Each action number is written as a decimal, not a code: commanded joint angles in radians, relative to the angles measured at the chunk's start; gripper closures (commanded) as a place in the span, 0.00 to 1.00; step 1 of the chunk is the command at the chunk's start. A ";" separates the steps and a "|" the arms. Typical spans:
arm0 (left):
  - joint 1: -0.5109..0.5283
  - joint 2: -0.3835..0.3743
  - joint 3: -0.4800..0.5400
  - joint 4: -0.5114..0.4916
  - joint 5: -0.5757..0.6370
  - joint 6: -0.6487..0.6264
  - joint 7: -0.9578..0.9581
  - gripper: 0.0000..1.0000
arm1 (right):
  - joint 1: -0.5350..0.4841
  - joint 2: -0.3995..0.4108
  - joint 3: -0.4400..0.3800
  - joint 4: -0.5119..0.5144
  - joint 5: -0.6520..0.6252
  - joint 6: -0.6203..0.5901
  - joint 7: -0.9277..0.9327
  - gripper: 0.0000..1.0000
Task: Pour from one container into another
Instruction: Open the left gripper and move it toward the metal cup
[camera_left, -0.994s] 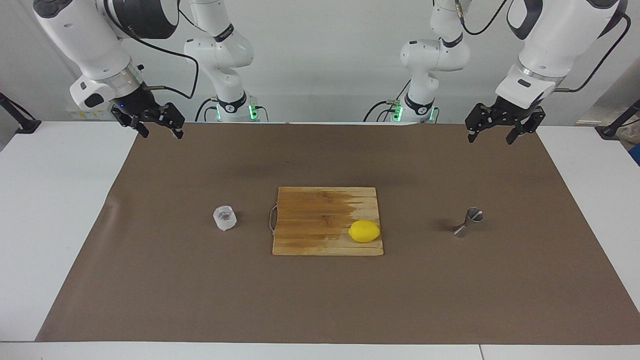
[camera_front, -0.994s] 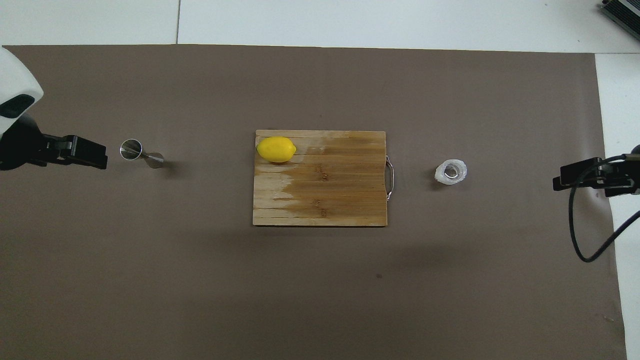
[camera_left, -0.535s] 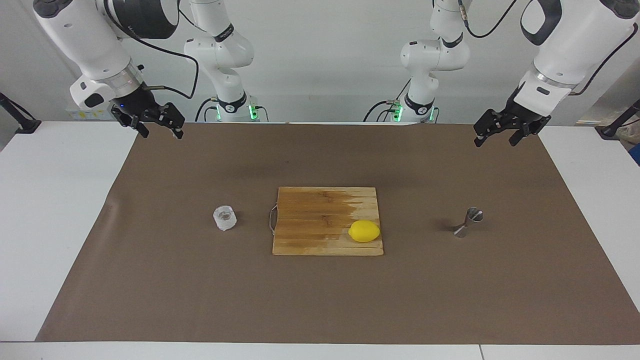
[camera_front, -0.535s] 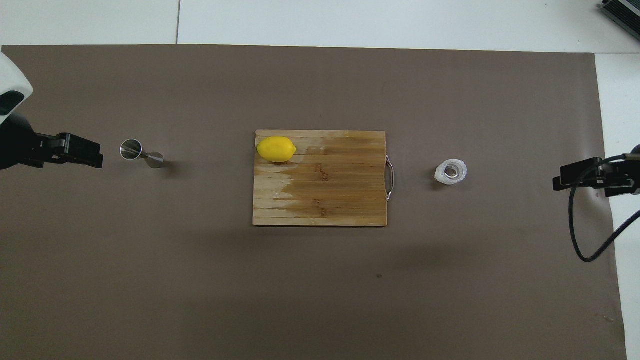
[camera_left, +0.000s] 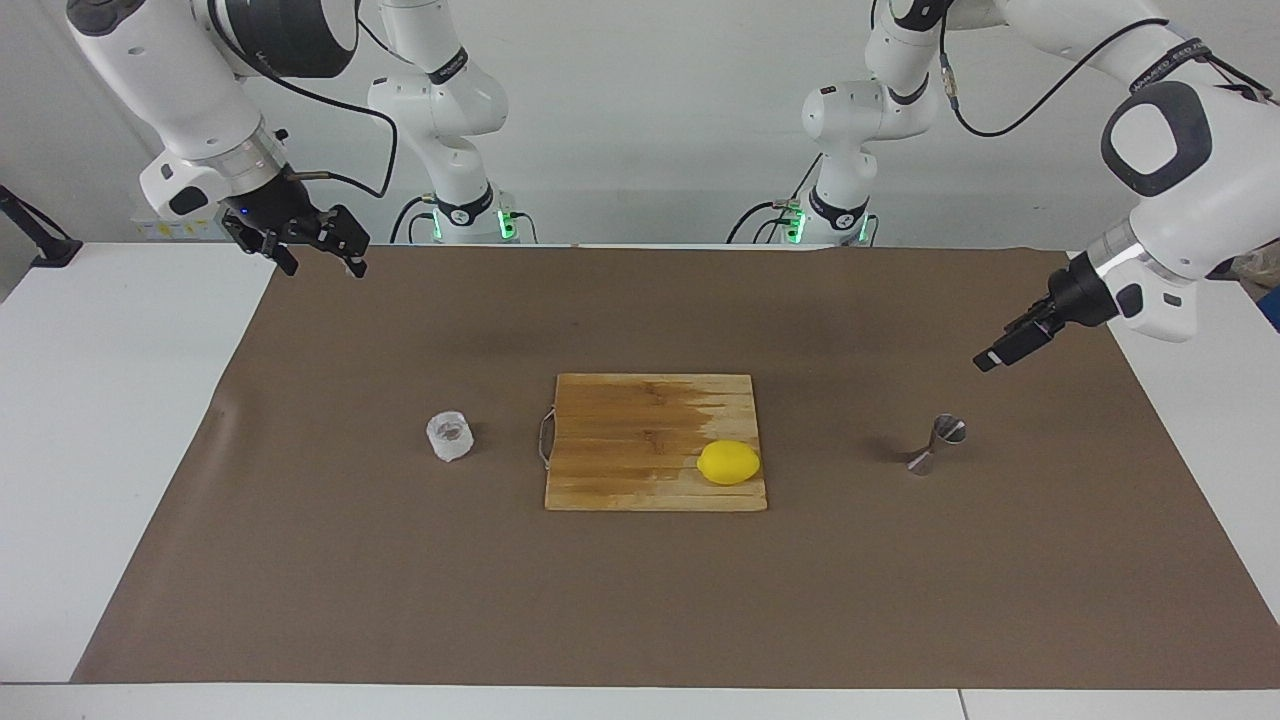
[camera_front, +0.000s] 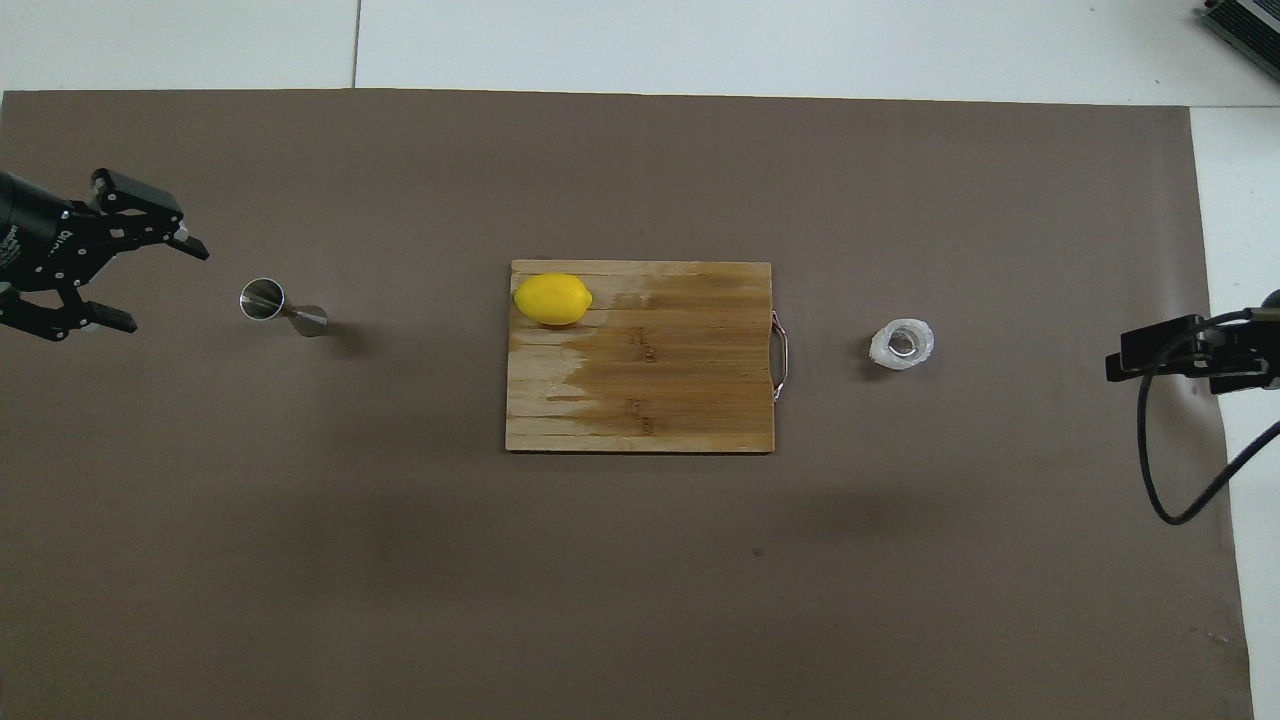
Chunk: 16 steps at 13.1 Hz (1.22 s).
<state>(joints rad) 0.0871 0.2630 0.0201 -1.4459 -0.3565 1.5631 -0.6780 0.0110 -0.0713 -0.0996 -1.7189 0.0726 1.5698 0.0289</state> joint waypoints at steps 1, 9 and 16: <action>0.055 0.091 -0.008 0.062 -0.083 -0.012 -0.200 0.00 | -0.003 -0.016 0.001 -0.015 0.021 -0.008 0.000 0.00; 0.160 0.251 -0.002 0.029 -0.226 0.148 -0.423 0.00 | -0.003 -0.016 0.001 -0.015 0.021 -0.008 0.000 0.00; 0.157 0.096 -0.003 -0.453 -0.315 0.459 -0.422 0.00 | -0.003 -0.016 0.001 -0.015 0.021 -0.008 0.000 0.00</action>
<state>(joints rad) 0.2536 0.4490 0.0131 -1.7652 -0.6305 1.9652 -1.0893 0.0110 -0.0713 -0.0996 -1.7189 0.0726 1.5698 0.0289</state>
